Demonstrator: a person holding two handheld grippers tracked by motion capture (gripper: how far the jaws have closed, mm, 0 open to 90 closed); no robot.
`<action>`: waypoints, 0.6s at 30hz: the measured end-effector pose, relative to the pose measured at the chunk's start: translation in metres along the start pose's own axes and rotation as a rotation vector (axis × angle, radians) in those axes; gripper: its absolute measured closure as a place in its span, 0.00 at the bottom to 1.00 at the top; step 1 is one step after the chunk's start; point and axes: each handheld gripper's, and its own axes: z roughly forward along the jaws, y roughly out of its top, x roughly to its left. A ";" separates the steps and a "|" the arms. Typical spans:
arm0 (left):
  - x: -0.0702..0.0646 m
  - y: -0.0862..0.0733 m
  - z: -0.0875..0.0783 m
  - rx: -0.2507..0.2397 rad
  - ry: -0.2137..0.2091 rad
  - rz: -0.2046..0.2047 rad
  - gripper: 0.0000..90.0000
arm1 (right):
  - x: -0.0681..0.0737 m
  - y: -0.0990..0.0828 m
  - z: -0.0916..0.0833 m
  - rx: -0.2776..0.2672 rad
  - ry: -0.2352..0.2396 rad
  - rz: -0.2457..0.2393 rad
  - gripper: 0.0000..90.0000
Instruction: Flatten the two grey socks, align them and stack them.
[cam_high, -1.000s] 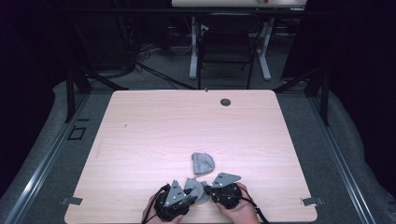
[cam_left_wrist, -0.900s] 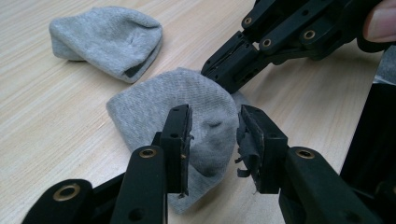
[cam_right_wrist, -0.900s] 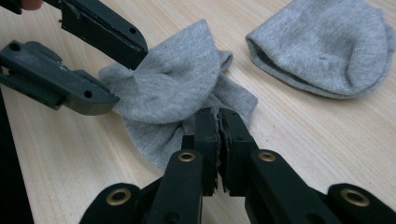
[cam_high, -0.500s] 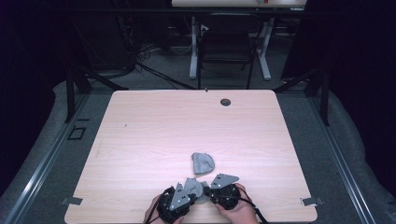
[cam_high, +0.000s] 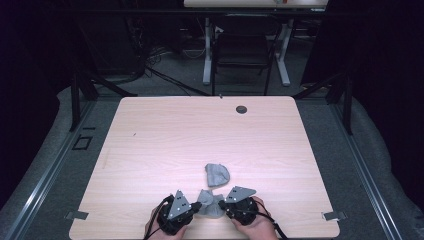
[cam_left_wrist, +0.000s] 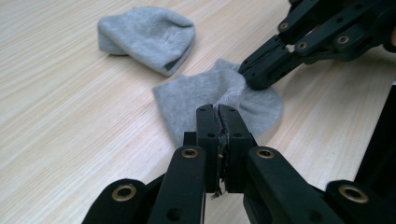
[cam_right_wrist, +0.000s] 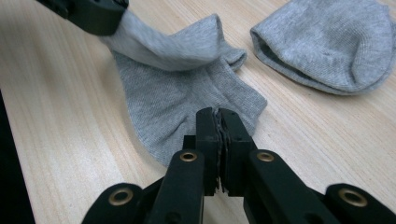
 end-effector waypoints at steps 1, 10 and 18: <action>0.001 -0.001 -0.001 0.002 0.004 -0.006 0.98 | 0.000 0.000 0.000 0.003 0.000 -0.001 0.98; 0.013 -0.005 -0.012 0.004 0.052 -0.064 0.98 | -0.003 -0.001 -0.002 0.009 -0.012 -0.004 0.98; 0.021 -0.010 -0.017 0.005 0.072 -0.119 0.91 | -0.004 -0.002 -0.004 0.015 -0.019 -0.007 0.97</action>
